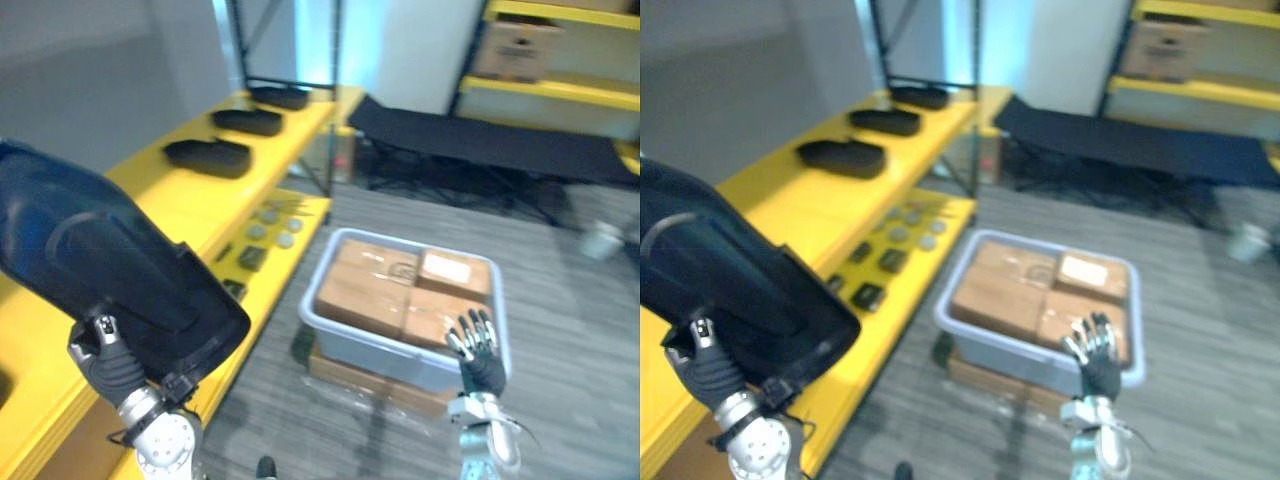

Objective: Walk over and take plastic housings, then place them on the shelf

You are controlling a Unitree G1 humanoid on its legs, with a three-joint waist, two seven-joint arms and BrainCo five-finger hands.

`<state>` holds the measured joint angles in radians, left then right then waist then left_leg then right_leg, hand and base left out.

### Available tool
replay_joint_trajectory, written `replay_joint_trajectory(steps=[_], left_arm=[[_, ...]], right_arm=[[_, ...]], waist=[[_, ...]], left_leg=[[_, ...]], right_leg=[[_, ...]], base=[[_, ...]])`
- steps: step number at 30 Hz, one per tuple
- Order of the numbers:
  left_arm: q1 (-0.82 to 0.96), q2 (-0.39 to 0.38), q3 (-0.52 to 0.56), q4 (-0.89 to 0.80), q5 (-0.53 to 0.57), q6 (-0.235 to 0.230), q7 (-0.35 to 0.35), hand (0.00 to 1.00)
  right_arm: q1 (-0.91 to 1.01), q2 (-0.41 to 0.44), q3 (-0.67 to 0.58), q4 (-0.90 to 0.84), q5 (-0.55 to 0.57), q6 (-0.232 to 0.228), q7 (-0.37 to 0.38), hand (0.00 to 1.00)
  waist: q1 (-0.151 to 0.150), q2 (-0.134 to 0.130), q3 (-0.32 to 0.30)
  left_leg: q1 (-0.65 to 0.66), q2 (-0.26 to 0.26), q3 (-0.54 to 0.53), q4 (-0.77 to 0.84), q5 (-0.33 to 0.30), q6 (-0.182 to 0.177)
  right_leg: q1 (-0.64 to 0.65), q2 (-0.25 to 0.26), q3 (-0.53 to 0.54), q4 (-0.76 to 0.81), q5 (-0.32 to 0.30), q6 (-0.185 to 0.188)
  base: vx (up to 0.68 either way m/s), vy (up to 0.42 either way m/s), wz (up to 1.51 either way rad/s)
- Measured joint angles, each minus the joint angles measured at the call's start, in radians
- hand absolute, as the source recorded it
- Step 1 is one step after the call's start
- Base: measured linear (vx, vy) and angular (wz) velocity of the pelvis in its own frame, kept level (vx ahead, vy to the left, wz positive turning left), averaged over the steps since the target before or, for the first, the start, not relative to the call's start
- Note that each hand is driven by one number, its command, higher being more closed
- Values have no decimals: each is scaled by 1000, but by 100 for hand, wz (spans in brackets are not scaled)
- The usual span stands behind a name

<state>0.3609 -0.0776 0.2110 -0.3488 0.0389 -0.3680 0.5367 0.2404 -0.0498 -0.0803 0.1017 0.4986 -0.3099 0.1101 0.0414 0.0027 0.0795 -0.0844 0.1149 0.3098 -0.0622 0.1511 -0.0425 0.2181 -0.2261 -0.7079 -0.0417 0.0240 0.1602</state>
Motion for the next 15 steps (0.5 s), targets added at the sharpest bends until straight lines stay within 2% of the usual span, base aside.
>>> replay_joint_trajectory(steps=[1,2,4,5,6,8,9,11,13,14,15], left_arm=[[10,-1,11,-4,0,0,1,100],[27,-2,45,-16,-1,0,5,100],[35,-8,91,-49,0,-1,8,100],[34,-7,101,-70,0,-2,7,100],[30,-5,103,-85,1,-2,-2,100],[17,7,100,-94,3,-4,-32,100],[-17,34,90,-92,9,-4,-66,100],[-42,77,91,-92,10,-24,-100,100],[-51,101,96,-92,9,-41,-110,100],[-53,108,97,-89,5,-42,-111,100],[-49,106,97,-86,5,-42,-110,100]], right_arm=[[-17,-17,17,4,-6,0,2,0],[-55,-24,54,12,-26,0,5,0],[-104,-11,105,13,-54,-15,14,0],[-128,5,135,13,-73,-18,19,0],[-140,15,150,12,-82,-18,21,0],[-137,23,152,-1,-85,-19,14,0],[-129,13,140,-7,-84,-21,0,0],[-126,9,123,-14,-83,-21,-4,0],[-127,10,125,-24,-83,-22,3,0],[-135,7,126,-25,-85,-22,18,0],[-144,3,128,-23,-86,-22,26,0]], waist=[[14,6,4],[35,7,3],[59,-10,20],[64,-26,30],[63,-39,38],[47,-52,45],[23,-59,63],[26,-58,73],[28,-61,73],[36,-66,75],[50,-67,75]], left_leg=[[-6,-4,-8,-1,31,-3],[-4,-28,-21,-17,32,1],[-6,-52,-39,-17,29,9],[-7,-65,-60,-18,26,13],[-8,-76,-91,-18,23,16],[-22,-99,-158,-18,26,22],[-32,-114,-236,-17,29,25],[-46,-114,-303,-17,30,24],[-60,-115,-344,-17,43,36],[-64,-126,-358,-17,54,40],[-67,-131,-351,-16,65,31]], right_leg=[[2,-3,-9,8,-3,4],[7,-22,-22,12,-6,7],[16,-42,-41,30,-22,9],[18,-55,-47,66,-54,-10],[12,-71,-37,127,-103,-58],[7,-76,51,200,-148,-129],[-11,-79,166,302,-134,-113],[-51,-67,267,411,-123,-122],[-52,-41,306,419,-166,-110],[-40,-26,289,381,-188,-123],[-33,-27,299,354,-186,-115]], base=[[74,202,65],[77,189,53],[88,149,46],[64,95,55],[50,74,69],[56,45,128],[79,46,166],[76,-23,135],[73,-118,87],[83,-155,36],[96,-161,19]])
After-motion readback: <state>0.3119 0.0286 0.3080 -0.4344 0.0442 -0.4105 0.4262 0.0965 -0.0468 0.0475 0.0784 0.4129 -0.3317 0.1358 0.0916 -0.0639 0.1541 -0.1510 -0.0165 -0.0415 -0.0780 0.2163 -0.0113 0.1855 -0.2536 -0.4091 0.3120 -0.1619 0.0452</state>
